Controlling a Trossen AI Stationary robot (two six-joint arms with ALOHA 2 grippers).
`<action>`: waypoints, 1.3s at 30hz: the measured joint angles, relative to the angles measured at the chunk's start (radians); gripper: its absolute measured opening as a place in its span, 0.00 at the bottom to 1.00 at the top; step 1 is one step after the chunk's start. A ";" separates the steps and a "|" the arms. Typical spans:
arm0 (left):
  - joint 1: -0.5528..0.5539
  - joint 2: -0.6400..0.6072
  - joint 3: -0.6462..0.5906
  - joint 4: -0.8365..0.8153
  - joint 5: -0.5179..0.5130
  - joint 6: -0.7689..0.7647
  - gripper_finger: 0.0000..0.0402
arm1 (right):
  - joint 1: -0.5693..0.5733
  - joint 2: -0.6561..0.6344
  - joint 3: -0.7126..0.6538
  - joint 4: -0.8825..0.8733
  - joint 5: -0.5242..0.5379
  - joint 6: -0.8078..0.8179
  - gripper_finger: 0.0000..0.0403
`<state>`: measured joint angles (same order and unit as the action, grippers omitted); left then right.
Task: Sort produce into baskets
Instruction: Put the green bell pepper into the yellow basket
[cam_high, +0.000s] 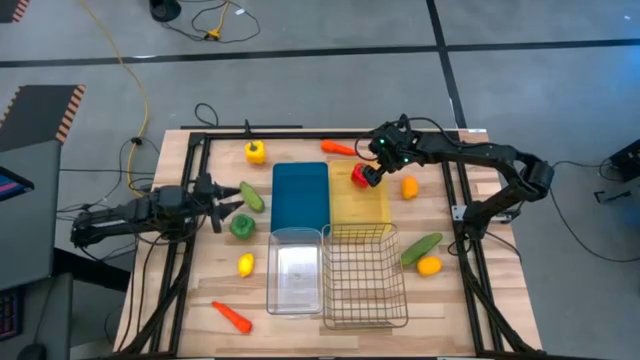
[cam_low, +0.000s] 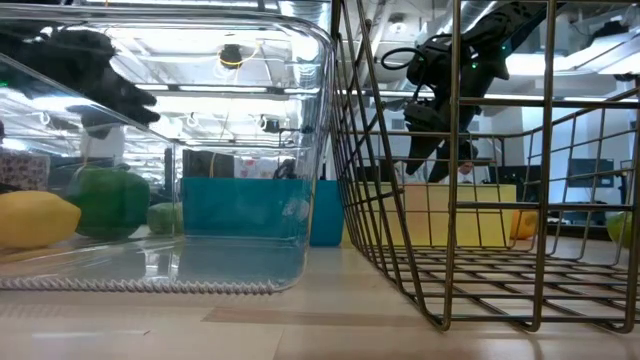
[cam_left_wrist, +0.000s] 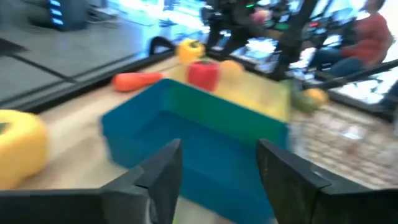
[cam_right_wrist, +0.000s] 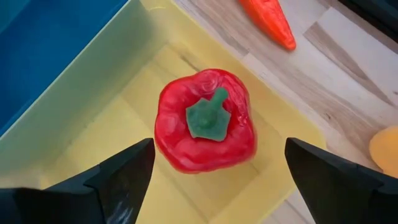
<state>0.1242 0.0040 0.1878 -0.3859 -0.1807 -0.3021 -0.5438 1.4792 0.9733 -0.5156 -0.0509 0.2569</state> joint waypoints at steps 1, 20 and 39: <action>0.000 0.000 0.006 0.000 0.024 -0.013 0.51 | 0.000 0.000 0.000 0.000 0.000 0.000 0.96; 0.000 0.173 0.186 -0.005 0.105 0.014 0.54 | 0.000 0.000 0.000 0.000 -0.001 -0.003 0.96; 0.000 0.371 0.229 0.003 0.001 -0.058 0.66 | 0.000 0.000 0.000 0.000 -0.002 -0.002 0.96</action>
<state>0.1238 0.3755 0.4164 -0.3832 -0.1795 -0.3603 -0.5438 1.4792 0.9733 -0.5156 -0.0525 0.2546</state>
